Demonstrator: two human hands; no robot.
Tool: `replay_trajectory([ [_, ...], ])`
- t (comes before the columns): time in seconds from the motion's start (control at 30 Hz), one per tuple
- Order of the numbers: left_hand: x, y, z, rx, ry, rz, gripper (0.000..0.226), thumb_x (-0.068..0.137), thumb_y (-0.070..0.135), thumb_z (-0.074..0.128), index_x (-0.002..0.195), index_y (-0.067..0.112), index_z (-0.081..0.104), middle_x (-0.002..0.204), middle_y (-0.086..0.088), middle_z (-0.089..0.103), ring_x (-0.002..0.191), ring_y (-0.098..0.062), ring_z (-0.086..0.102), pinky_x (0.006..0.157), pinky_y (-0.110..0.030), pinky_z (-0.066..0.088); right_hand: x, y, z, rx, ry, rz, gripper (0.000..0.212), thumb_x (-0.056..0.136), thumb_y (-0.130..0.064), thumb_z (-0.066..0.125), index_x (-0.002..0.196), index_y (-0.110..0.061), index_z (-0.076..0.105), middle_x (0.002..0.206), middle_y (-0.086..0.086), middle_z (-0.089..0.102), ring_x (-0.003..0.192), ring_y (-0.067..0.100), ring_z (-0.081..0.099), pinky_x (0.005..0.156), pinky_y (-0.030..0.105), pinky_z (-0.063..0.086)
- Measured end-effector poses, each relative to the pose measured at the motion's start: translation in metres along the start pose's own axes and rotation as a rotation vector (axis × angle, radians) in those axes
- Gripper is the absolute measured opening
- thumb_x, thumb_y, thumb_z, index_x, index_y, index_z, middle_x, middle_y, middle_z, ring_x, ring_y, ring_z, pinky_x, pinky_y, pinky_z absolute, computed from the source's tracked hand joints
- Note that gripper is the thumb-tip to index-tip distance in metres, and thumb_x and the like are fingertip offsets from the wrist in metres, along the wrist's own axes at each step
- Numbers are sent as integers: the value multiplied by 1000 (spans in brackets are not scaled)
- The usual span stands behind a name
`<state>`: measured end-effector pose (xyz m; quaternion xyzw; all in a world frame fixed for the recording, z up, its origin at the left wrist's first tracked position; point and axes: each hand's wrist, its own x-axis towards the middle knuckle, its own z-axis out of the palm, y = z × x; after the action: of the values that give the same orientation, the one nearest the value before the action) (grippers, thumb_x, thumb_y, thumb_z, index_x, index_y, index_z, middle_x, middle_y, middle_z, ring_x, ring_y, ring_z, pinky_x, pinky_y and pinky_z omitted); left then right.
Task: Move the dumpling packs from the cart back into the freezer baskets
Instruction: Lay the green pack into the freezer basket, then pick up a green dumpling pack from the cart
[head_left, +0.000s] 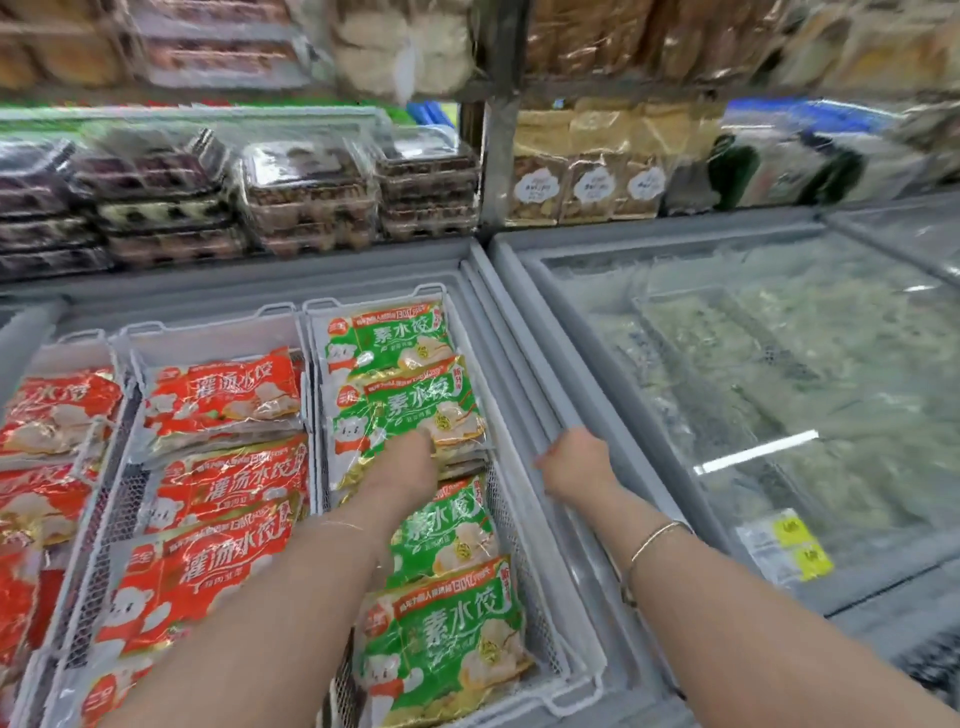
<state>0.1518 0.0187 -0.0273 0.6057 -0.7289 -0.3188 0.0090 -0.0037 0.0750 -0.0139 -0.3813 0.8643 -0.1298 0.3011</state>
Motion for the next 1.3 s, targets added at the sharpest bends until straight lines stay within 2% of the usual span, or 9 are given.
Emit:
replay_trajectory([
  [0.1, -2, 55, -10, -38, 39, 133, 26, 95, 15, 47, 115, 4, 58, 113, -17, 64, 96, -30, 62, 79, -35, 48, -5, 15, -43, 92, 103, 0, 39, 88, -15, 51, 54, -16, 32, 71, 13, 54, 73, 27, 58, 61, 26, 41],
  [0.23, -14, 132, 4, -72, 19, 277, 25, 93, 18, 50, 111, 5, 61, 114, -20, 67, 110, -34, 62, 95, -37, 48, -19, 55, -93, 158, 224, 57, 10, 87, -19, 54, 78, -14, 53, 112, 24, 65, 96, 29, 63, 82, 33, 49],
  [0.37, -34, 194, 50, -64, -67, 393, 26, 93, 21, 51, 113, 7, 60, 116, -18, 65, 108, -34, 62, 93, -38, 50, -38, 125, -131, 189, 305, 148, 29, 90, -20, 55, 62, -11, 49, 110, 22, 67, 106, 32, 63, 71, 29, 43],
  [0.57, -93, 306, 150, 1, -198, 586, 28, 91, 21, 53, 113, 6, 61, 117, -18, 65, 109, -32, 60, 90, -35, 47, -81, 282, -186, 318, 438, 404, 17, 90, -17, 53, 96, -5, 61, 120, 20, 61, 115, 30, 58, 83, 26, 45],
  [0.67, -129, 352, 207, 24, -290, 650, 26, 92, 21, 53, 113, 8, 61, 116, -18, 65, 108, -31, 60, 89, -35, 48, -105, 361, -207, 356, 477, 504, 22, 89, -18, 56, 69, -11, 54, 111, 16, 65, 111, 28, 61, 77, 25, 46],
  [0.93, -186, 428, 339, 179, -450, 641, 29, 93, 26, 53, 112, 5, 57, 116, -13, 64, 105, -29, 61, 88, -34, 49, -137, 532, -208, 495, 430, 776, 26, 83, -20, 66, 64, -7, 53, 77, 18, 60, 83, 28, 56, 58, 24, 39],
  [1.1, -178, 425, 388, 293, -496, 565, 28, 94, 27, 51, 110, 6, 57, 119, -16, 62, 103, -27, 58, 83, -30, 45, -129, 580, -173, 568, 339, 883, 18, 86, -24, 62, 83, -6, 63, 95, 17, 64, 86, 25, 60, 79, 31, 51],
  [1.2, -161, 413, 414, 328, -530, 524, 27, 94, 24, 51, 113, 6, 59, 118, -14, 64, 94, -25, 58, 74, -24, 38, -122, 593, -140, 557, 263, 887, 18, 91, -20, 55, 77, -8, 58, 95, 13, 66, 76, 23, 60, 62, 24, 48],
  [1.3, -135, 391, 447, 398, -593, 464, 25, 94, 17, 50, 113, 4, 58, 114, -15, 65, 91, -25, 59, 73, -27, 42, -109, 608, -101, 535, 169, 897, 22, 94, -19, 50, 100, -4, 66, 105, 13, 67, 81, 22, 59, 35, 8, 32],
])
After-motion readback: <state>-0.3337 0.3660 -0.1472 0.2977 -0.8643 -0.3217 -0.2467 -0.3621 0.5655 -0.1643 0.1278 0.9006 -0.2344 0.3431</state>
